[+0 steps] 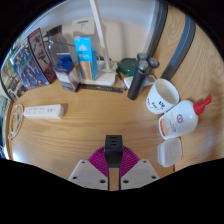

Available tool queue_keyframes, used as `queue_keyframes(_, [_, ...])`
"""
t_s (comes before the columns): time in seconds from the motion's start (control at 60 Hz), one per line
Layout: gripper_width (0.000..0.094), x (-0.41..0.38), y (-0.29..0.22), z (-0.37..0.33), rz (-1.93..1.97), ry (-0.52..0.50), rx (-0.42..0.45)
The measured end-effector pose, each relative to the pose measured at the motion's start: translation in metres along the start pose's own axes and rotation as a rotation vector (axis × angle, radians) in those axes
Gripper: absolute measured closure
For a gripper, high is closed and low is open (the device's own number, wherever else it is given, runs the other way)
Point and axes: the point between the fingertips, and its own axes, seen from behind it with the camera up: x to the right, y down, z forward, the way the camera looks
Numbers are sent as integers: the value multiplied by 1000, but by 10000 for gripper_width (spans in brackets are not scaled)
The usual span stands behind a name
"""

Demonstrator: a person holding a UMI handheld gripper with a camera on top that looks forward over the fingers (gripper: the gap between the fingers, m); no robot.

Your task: Unplug charger

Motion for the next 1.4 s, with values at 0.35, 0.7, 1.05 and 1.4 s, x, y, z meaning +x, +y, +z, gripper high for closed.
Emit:
queue_keyframes(0.35, [716, 18, 9, 40, -134, -55, -78])
queue_keyframes(0.7, [487, 21, -22, 7, -109, -49, 63])
queue_keyframes(1.05, [114, -74, -78, -164, 35, -142, 505])
queue_keyframes(1.4, [91, -197, 27, -204, 38, -173, 553])
